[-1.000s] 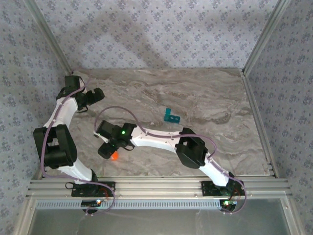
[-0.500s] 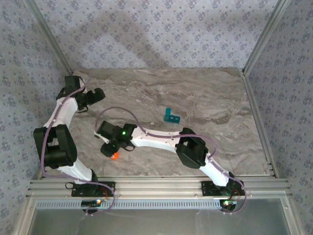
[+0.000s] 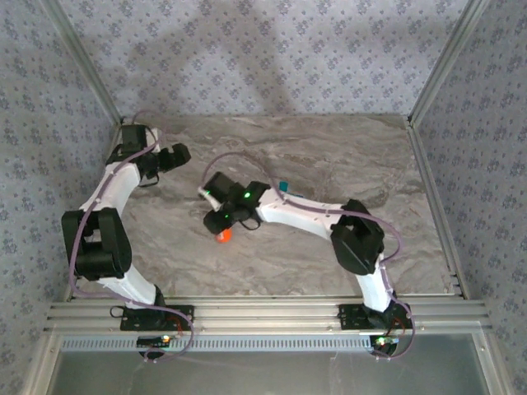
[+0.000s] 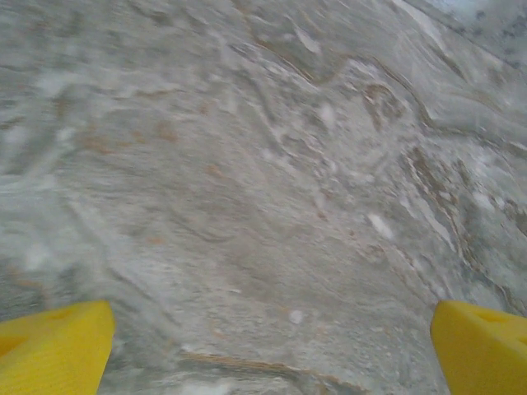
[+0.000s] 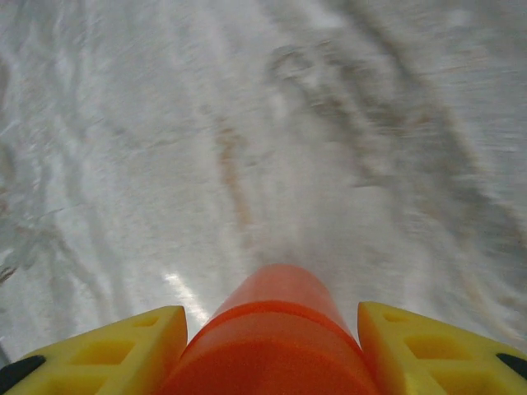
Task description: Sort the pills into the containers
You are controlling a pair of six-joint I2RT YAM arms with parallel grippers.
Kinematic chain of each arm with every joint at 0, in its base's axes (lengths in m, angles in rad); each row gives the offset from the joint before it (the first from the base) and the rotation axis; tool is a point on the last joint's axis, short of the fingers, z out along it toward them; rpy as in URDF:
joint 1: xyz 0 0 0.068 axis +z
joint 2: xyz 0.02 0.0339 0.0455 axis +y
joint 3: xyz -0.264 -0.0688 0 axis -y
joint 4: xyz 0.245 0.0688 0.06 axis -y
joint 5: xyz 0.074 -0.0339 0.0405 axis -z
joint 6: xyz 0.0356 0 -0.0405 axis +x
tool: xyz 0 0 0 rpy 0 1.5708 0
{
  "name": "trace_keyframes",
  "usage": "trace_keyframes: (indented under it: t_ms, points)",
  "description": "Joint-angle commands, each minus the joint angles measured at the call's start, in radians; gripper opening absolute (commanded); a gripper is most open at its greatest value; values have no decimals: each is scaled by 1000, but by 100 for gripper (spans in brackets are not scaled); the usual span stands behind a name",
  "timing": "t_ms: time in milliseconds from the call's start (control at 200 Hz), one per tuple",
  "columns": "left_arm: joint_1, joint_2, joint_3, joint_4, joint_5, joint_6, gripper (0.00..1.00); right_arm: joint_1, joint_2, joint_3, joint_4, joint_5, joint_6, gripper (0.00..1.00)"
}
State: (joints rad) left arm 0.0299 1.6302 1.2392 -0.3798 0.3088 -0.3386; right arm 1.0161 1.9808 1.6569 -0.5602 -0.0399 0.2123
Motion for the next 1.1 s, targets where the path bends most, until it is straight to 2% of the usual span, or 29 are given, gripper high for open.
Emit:
trace_keyframes:
  t_ms: [0,150,320,490,635,725,920,1099]
  points:
    - [-55,31,21,38,25,1,98,-78,-96,-47,20,-2,-14,42]
    - [-129,86,53,37,18,-7,98,-213,-175,-106,33,-39,-19,42]
    - [-213,158,96,34,71,4,98,-371,-237,-141,35,-109,-22,42]
    - [-312,191,84,137,102,45,98,-530,-277,-143,20,-208,-6,42]
    - [-402,203,66,242,134,138,97,-647,-280,-111,-16,-325,9,41]
    - [-462,196,32,331,152,217,96,-693,-276,-79,-67,-384,-4,41]
    - [-559,164,-122,665,182,339,96,-751,-271,-57,-107,-468,-17,41]
    - [-587,163,-161,781,252,375,91,-780,-259,-92,-47,-574,50,41]
